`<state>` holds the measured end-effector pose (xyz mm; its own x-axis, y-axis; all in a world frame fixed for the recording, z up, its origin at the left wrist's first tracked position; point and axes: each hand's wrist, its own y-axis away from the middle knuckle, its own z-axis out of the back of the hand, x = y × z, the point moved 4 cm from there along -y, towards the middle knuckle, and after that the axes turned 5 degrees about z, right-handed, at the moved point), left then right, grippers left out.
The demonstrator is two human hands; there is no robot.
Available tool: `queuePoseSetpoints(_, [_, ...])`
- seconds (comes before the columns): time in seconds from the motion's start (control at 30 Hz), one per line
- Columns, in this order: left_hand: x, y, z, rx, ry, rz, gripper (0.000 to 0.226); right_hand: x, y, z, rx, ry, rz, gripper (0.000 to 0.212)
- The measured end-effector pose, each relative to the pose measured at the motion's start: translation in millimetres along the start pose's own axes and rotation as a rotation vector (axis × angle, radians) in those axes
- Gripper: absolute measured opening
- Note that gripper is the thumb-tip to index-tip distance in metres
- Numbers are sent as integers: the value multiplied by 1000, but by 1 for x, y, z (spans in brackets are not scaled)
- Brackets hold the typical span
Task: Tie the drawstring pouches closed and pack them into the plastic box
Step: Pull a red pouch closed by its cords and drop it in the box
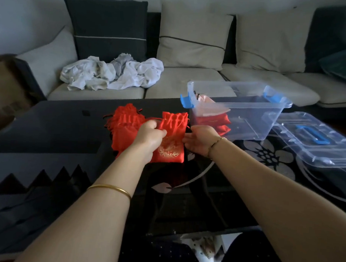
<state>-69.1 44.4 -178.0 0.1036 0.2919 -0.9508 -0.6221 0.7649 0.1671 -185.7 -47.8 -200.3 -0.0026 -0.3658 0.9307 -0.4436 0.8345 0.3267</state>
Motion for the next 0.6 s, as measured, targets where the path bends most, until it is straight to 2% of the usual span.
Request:
queuePoseSetpoints(0.07, [0, 0, -15, 46, 12, 12, 15, 10, 11, 22, -15, -132, 78, 21])
queuePoseSetpoints(0.13, [-2, 2, -28, 86, 44, 24, 18, 19, 17, 38, 27, -183, 148, 34])
queuePoseSetpoints(0.23, [-4, 5, -48, 158, 72, 31, 23, 26, 25, 59, 21, -159, 187, 43])
queuePoseSetpoints(0.3, [-4, 7, -57, 193, 92, 48, 23, 28, 28, 69, -23, -115, 197, 38])
queuePoseSetpoints(0.43, [-6, 12, -59, 209, 174, 79, 25, 27, 27, 84, -139, 148, 278, 14])
queuePoseSetpoints(0.6, [-15, 18, -49, 207, 378, 92, 17, 33, 29, 82, -135, 454, 415, 10])
